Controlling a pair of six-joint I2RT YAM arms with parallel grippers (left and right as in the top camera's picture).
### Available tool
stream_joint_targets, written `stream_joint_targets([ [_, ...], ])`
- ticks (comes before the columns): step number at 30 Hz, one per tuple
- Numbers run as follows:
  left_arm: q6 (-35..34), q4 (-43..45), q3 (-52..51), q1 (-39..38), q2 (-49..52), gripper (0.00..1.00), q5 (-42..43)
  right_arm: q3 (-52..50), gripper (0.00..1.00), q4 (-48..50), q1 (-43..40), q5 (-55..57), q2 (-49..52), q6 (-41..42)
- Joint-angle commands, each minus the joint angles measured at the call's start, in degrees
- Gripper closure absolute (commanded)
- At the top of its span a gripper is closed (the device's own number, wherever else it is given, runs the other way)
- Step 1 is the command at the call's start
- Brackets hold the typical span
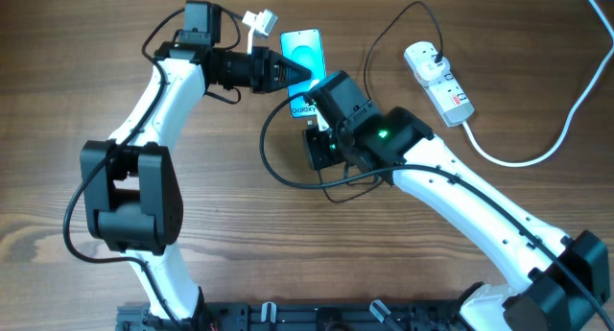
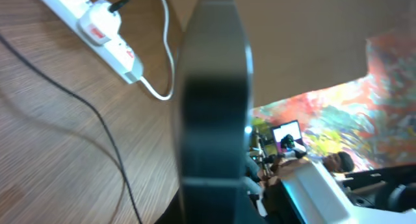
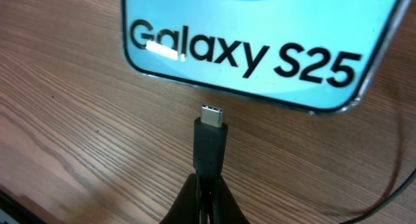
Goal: Plug charger to phone and switch on socket
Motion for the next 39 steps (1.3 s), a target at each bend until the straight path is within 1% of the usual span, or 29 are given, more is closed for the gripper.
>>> stream_joint_targets([
  [1,1.6,0.4,0.9,0.1,-1.5,0.96,5.0,1.0,0.96,0.2,-0.2,-0.4,0.5,-1.0],
  [3,1.6,0.4,0.9,0.1,-1.5,0.96,4.8,1.0,0.96,0.2,-0.2,0.0,0.5,-1.0],
  [6,1.6,0.3,0.9,0.1,-1.5,0.96,1.9,1.0,0.96,-0.4,-0.2,0.6,0.5,-0.9],
  [10,1.9,0.4,0.9,0.5,-1.5,0.96,1.2,1.0,0.96,-1.2,-0.2,0.6,0.5,-0.8],
  [13,3.5,-0.1,0.9,0.7,-1.5,0.96,1.3,1.0,0.96,-1.2,-0.2,0.6,0.5,-0.8],
  [17,3.6,-0.1,0.9,0.6,-1.5,0.96,1.3,1.0,0.96,-0.7,-0.2,0.6,0.5,-0.8],
  [21,6.8,-2.7,0.9,0.7,-1.5,0.96,1.3,1.6,0.96,-0.6,-0.2,0.6,0.5,-1.0],
  [39,7.6,-4.3,0.9,0.7,-1.5,0.96,2.6,1.8,0.96,0.2,-0.2,1.7,0.5,-0.3],
])
